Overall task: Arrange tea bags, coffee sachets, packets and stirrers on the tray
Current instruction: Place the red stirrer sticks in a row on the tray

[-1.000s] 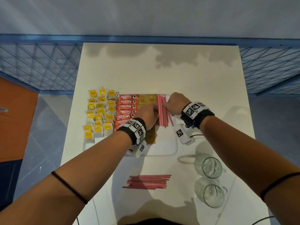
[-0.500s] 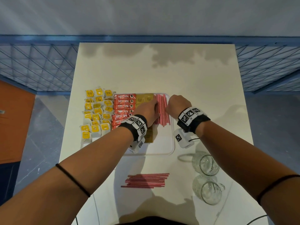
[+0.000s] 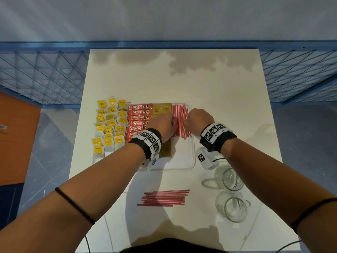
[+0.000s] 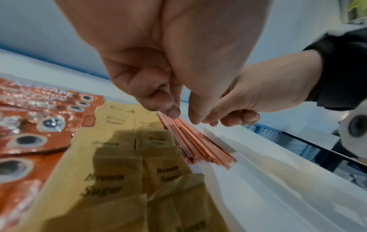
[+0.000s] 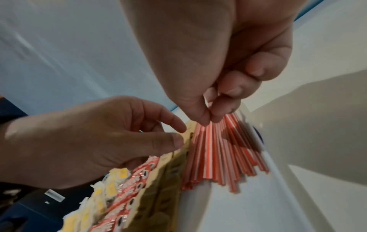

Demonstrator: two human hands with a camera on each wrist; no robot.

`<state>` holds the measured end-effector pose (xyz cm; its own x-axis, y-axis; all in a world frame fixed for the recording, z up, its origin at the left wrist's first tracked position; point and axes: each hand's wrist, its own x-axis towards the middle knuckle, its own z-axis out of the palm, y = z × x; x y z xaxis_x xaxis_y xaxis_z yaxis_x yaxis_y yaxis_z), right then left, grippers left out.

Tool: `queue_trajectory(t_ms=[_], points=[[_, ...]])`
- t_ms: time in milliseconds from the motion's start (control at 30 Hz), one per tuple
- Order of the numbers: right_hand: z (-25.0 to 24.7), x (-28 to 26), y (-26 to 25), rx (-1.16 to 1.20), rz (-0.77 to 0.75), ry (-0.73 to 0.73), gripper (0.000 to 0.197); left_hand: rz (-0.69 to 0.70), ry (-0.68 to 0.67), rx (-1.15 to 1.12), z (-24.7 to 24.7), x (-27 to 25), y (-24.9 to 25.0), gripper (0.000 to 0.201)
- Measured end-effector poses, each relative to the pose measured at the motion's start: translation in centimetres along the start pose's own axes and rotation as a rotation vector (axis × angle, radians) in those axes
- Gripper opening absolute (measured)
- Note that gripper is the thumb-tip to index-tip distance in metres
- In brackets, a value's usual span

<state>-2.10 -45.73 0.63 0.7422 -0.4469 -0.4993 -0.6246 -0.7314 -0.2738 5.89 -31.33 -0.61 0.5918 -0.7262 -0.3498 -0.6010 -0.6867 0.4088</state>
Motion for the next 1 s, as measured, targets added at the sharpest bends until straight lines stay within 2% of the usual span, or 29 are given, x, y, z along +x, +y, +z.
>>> queue_trajectory(t_ms=[233,467,667,833,1000], points=[[1.6,-6.5,-0.7,0.066,-0.175,-0.020,0.032,0.087,-0.019,0.060,-0.4,-6.4,-1.2,0.018],[5.2,-13.1,-0.1,0.009,-0.362,-0.077,0.035,0.175,-0.163,0.034,0.5,-14.3,-3.8,0.040],[9.6,-16.7,0.4,-0.110,-0.459,-0.169,0.045,0.200,-0.259,0.166,4.7,-19.7,-4.6,0.055],[13.1,-18.8,0.1,-0.255,-0.491,-0.178,0.045,0.265,-0.235,0.146,7.9,-22.1,-4.6,0.055],[15.3,-19.8,0.2,-0.332,-0.494,-0.135,0.050,0.227,-0.179,0.137,9.7,-23.2,-4.5,0.040]])
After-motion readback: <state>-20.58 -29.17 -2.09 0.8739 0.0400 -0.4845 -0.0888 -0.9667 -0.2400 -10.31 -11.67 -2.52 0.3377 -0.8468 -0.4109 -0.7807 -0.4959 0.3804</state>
